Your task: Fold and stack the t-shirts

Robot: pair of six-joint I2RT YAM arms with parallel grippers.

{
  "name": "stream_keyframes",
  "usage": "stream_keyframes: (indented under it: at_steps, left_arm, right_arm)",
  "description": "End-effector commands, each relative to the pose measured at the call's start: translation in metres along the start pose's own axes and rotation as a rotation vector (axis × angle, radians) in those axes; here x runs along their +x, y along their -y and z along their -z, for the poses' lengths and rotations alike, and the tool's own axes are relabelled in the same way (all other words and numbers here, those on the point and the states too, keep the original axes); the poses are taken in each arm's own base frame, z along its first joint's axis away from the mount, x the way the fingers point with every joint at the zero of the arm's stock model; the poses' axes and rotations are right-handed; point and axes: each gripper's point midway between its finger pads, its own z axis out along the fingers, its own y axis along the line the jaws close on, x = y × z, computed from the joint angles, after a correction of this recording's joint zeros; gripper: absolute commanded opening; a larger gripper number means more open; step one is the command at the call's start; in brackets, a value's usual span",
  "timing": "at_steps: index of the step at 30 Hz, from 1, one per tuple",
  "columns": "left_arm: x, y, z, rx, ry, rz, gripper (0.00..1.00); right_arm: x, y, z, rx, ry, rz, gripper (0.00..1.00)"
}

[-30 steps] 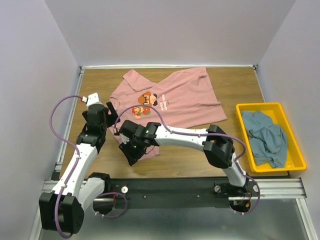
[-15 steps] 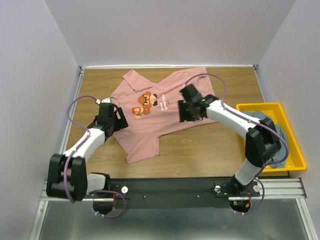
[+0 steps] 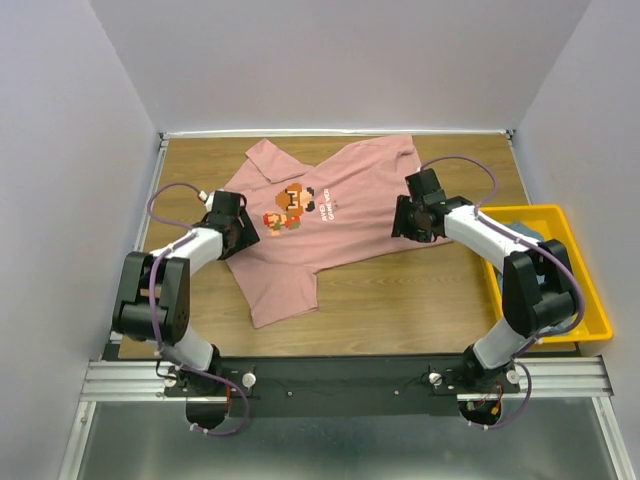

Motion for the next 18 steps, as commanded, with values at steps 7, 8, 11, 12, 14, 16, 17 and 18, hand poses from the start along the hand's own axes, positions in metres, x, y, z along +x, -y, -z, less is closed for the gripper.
stream_keyframes:
  at_steps: [7, 8, 11, 12, 14, 16, 17, 18]
  left_arm:
    - [-0.039, -0.027, -0.049, -0.155, -0.043, -0.087, 0.80]
    - [-0.040, -0.030, -0.053, -0.160, -0.057, -0.084, 0.80]
    - [-0.066, -0.029, -0.057, -0.163, -0.022, -0.093, 0.80]
    - [-0.066, -0.032, -0.063, -0.182, -0.031, -0.106, 0.80]
    - [-0.082, -0.026, -0.066, -0.178, -0.013, -0.120, 0.80]
    - [-0.085, -0.022, -0.072, -0.171, -0.023, -0.122, 0.81]
    - [-0.085, -0.021, -0.075, -0.168, -0.024, -0.120, 0.81]
    - [-0.085, -0.020, -0.079, -0.165, -0.027, -0.117, 0.81]
  right_arm:
    - [-0.035, 0.025, -0.025, -0.007, 0.070, -0.097, 0.59]
    - [-0.039, 0.026, -0.029, -0.007, 0.071, -0.102, 0.59]
    - [-0.046, 0.032, -0.037, -0.007, 0.067, -0.137, 0.59]
    - [-0.046, 0.033, -0.042, -0.010, 0.057, -0.148, 0.59]
    - [-0.046, 0.038, -0.048, -0.009, 0.044, -0.168, 0.59]
    - [-0.037, 0.037, -0.054, -0.032, 0.009, -0.186, 0.59]
    - [-0.035, 0.041, -0.057, -0.030, 0.000, -0.198, 0.59]
    - [-0.028, 0.045, -0.060, -0.025, -0.017, -0.211, 0.59]
